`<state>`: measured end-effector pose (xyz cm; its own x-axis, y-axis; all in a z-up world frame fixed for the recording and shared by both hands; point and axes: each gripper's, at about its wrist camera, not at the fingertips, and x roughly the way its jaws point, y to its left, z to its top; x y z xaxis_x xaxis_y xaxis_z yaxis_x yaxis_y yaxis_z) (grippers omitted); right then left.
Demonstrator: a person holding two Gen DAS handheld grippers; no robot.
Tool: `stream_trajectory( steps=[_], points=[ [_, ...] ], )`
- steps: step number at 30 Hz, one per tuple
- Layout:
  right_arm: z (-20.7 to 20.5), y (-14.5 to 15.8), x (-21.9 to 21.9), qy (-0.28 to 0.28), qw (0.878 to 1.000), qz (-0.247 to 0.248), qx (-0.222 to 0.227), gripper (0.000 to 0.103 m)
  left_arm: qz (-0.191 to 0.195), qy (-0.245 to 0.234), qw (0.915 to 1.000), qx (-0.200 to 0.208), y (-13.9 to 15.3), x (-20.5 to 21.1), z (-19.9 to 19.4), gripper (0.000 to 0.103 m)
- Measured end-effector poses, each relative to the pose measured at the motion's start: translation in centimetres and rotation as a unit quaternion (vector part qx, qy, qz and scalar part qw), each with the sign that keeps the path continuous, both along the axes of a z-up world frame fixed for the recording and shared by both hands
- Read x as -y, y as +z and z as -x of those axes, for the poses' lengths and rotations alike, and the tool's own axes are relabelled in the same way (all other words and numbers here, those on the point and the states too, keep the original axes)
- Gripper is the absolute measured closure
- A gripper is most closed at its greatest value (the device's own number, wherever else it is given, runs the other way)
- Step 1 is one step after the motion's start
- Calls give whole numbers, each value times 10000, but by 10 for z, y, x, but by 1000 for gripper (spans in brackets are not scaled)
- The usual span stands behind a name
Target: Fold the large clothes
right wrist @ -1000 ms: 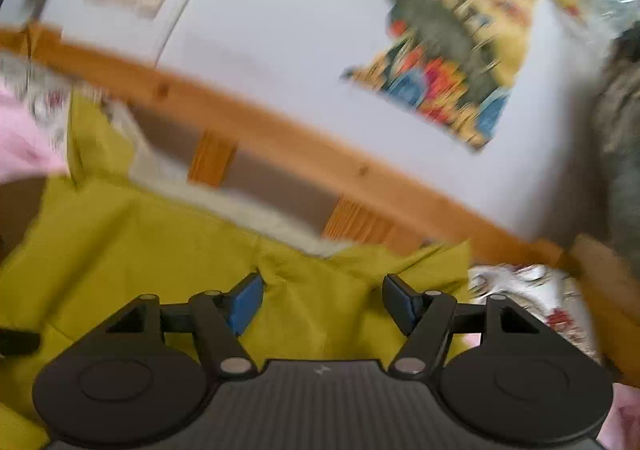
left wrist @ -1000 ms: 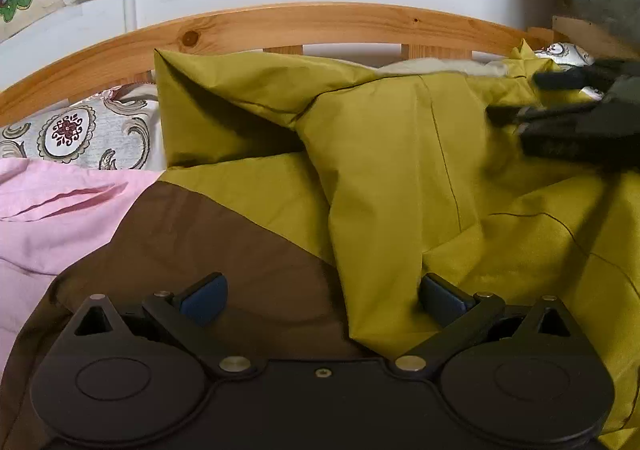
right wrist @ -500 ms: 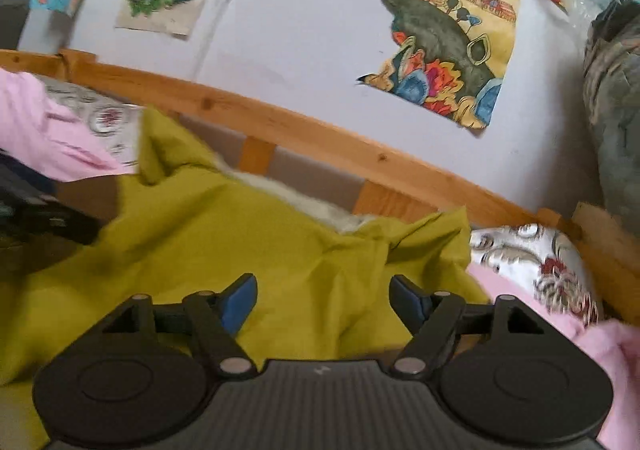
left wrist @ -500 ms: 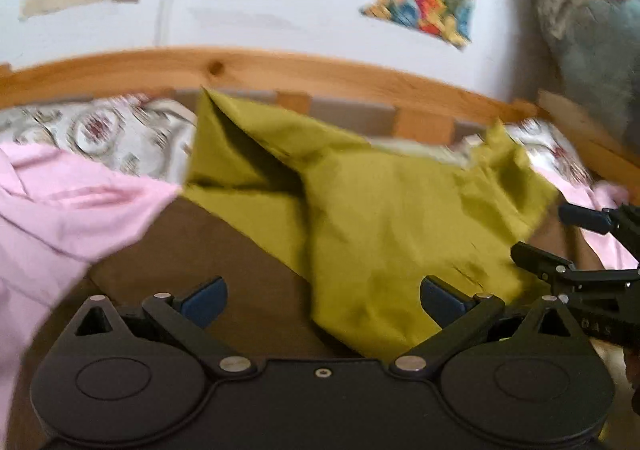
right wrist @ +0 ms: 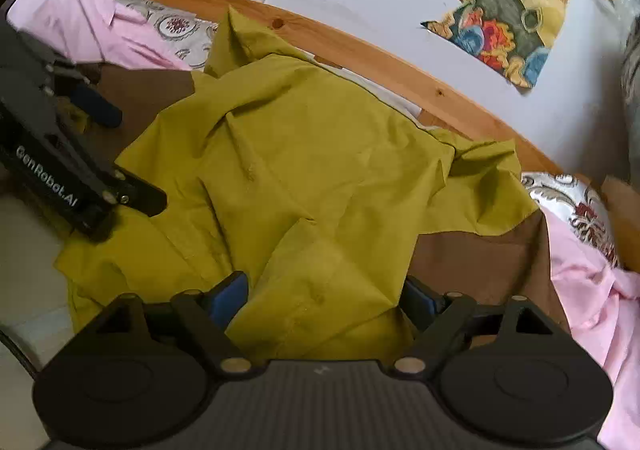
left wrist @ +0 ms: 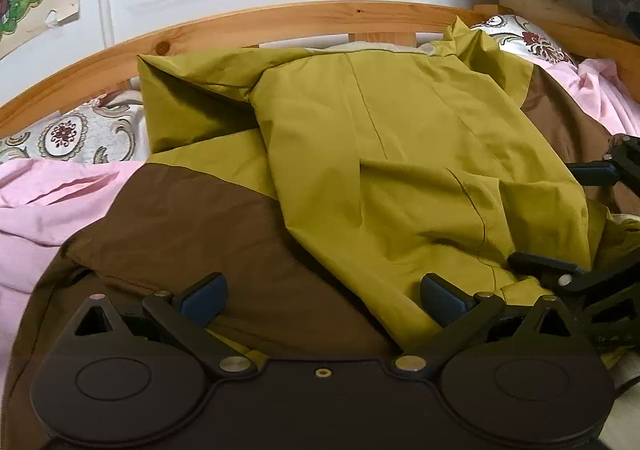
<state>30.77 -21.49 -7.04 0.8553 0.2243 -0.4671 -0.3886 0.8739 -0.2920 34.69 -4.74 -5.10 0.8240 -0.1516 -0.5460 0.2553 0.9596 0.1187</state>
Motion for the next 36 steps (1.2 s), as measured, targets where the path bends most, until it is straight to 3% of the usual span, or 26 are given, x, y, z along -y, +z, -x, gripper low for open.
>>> stream_trajectory(
  steps=[2, 6, 13, 21, 28, 32, 36],
  points=[
    [4, 9, 9, -58, 9997, -200, -93, 10, 32, 23, 10000, -33, 8, -3, 6, 1],
    [31, 33, 31, -85, 9989, -443, 131, 0, 76, -128, 9999, 40, 24, -13, 31, 1],
    [81, 60, 61, 155, 9987, -492, 30, 0, -128, -352, 9993, 10, 43, -29, 86, 1],
    [150, 73, 78, 249, 9983, -421, -303, 0, -29, -441, 9985, -323, 49, -43, 164, 1],
    [218, 67, 78, 586, 9959, -255, -644, 0, -396, -808, 9950, -429, 50, -45, 237, 1],
    [251, 52, 69, 709, 9937, 152, -860, 0, -604, -927, 9920, -610, 41, -44, 265, 1],
    [269, 33, 61, 420, 9947, 602, -718, 0, -866, -1033, 9875, -815, 24, -41, 273, 1]
  ],
)
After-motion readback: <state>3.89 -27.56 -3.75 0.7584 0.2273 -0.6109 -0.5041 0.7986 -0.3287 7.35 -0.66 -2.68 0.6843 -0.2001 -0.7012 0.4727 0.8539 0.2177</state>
